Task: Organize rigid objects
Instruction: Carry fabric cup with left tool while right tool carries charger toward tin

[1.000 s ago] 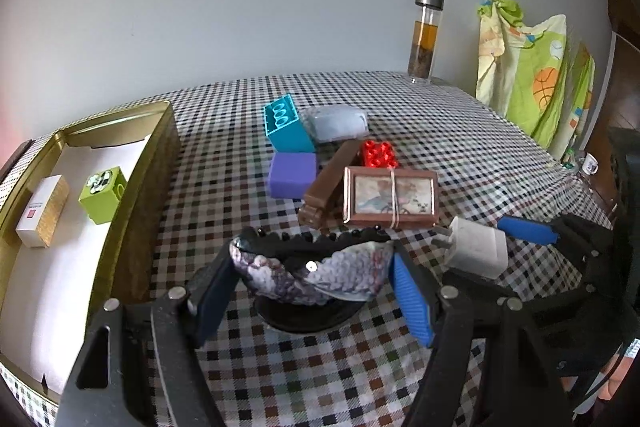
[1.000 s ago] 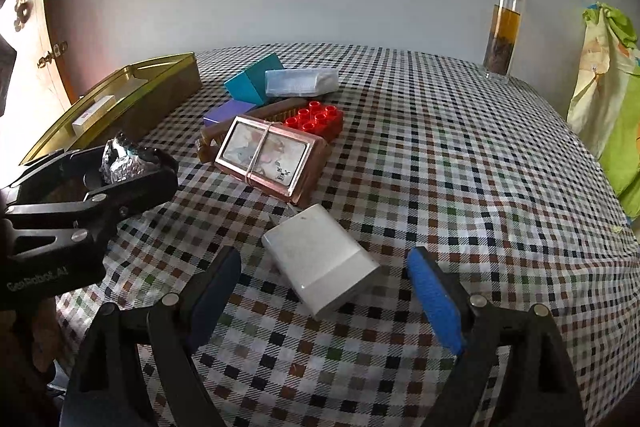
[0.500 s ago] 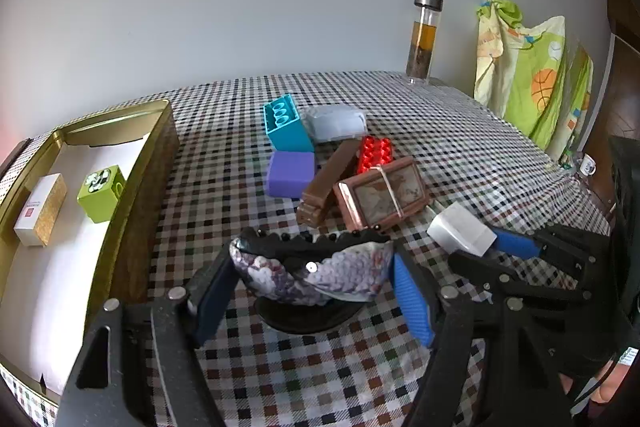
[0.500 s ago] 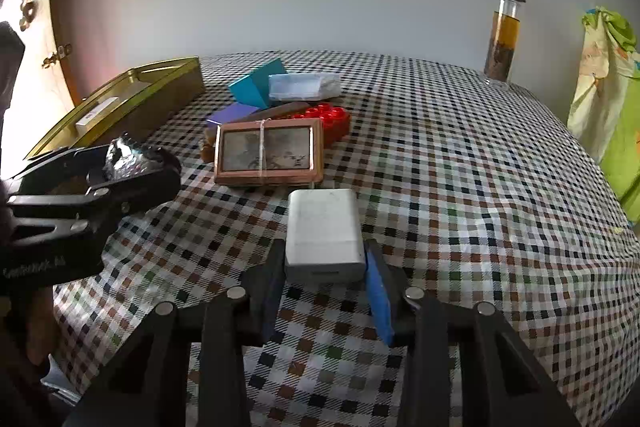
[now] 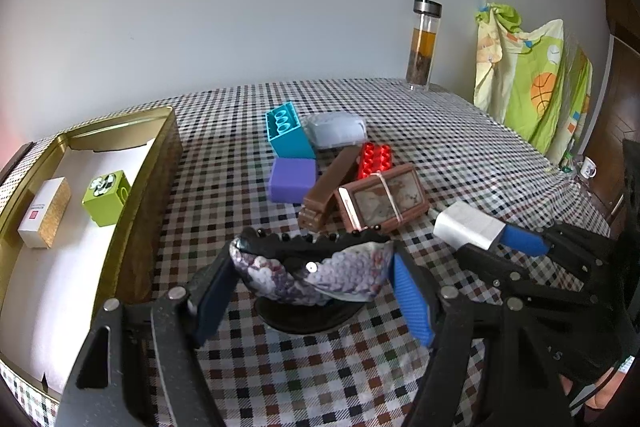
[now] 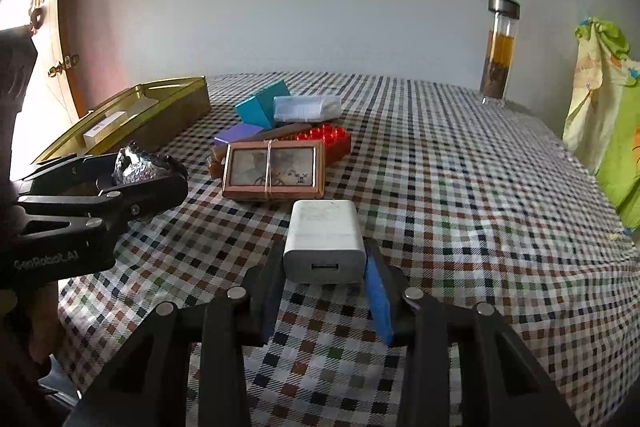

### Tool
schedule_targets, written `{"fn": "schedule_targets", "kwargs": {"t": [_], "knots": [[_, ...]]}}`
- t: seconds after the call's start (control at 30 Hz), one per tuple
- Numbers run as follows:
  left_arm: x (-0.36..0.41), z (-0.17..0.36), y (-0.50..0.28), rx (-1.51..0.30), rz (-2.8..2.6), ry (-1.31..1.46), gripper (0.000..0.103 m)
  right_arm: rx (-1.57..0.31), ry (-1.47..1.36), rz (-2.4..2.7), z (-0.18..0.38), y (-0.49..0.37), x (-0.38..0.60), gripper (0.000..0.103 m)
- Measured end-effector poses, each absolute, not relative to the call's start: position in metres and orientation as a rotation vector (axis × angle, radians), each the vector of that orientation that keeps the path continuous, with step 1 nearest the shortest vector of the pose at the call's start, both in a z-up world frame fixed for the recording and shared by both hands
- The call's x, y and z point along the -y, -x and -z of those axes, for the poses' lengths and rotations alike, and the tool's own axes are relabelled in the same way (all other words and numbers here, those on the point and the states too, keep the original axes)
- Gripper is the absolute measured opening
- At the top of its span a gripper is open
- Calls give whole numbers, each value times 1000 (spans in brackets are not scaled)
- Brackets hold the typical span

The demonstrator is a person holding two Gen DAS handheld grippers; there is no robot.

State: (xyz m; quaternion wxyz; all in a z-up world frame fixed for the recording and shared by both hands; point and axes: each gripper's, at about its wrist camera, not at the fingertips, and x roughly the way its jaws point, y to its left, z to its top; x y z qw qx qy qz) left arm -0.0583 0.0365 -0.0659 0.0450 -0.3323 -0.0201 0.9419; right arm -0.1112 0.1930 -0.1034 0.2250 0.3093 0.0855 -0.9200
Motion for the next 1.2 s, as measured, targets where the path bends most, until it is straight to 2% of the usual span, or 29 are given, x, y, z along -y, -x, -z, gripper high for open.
{"fn": "schedule_targets", "kwargs": {"t": [1.2], "knots": [[-34,54,42,80,-2998,839,73,-170,-498,2626,90,78,-206,40]]}}
